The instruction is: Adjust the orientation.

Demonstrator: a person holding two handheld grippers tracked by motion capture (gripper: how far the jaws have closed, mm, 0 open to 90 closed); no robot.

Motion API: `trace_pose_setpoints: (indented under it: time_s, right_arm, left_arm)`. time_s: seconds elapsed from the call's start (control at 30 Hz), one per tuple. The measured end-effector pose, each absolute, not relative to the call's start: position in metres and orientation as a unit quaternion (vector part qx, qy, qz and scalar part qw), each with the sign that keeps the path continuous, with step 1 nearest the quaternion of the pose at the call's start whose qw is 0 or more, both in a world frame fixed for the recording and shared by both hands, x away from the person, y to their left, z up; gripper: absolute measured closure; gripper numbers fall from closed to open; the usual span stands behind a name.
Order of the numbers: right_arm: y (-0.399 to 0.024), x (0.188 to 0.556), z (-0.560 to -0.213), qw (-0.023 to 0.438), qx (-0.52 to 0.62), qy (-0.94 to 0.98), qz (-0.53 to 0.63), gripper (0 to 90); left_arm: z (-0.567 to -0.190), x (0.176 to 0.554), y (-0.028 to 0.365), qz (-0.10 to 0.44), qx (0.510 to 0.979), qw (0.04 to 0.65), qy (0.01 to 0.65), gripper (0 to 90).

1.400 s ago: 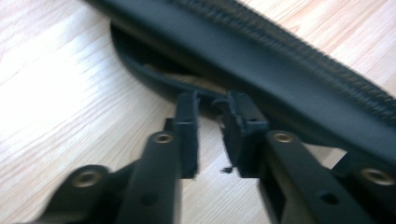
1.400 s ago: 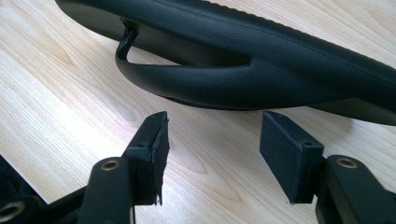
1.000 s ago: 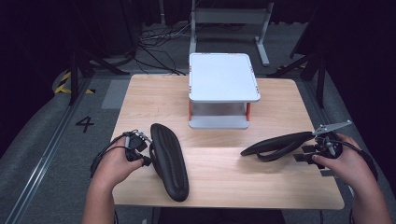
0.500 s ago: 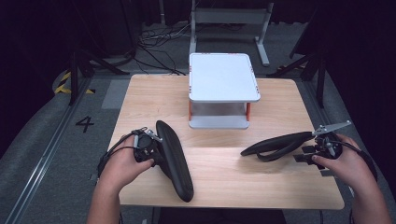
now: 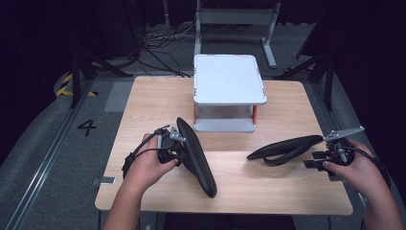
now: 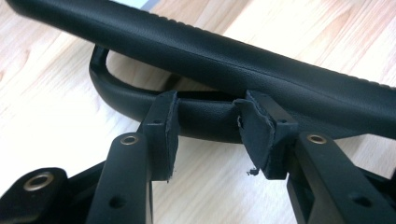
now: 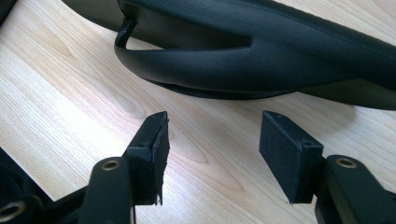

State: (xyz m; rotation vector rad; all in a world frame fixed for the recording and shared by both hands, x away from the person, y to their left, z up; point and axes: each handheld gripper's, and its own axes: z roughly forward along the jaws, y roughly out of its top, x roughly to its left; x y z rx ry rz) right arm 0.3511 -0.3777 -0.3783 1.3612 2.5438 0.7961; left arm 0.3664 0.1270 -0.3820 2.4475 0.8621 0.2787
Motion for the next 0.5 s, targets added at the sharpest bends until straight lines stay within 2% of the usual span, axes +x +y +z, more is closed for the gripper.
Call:
trace_pose_setpoints:
  time_s: [0.5]
  right_arm:
    - [-0.385,0.342,-0.382,0.073,0.468,0.842,0.259,43.4]
  left_arm:
    - [-0.373,0.386,0.089,0.126,0.898,0.295,0.300,54.7]
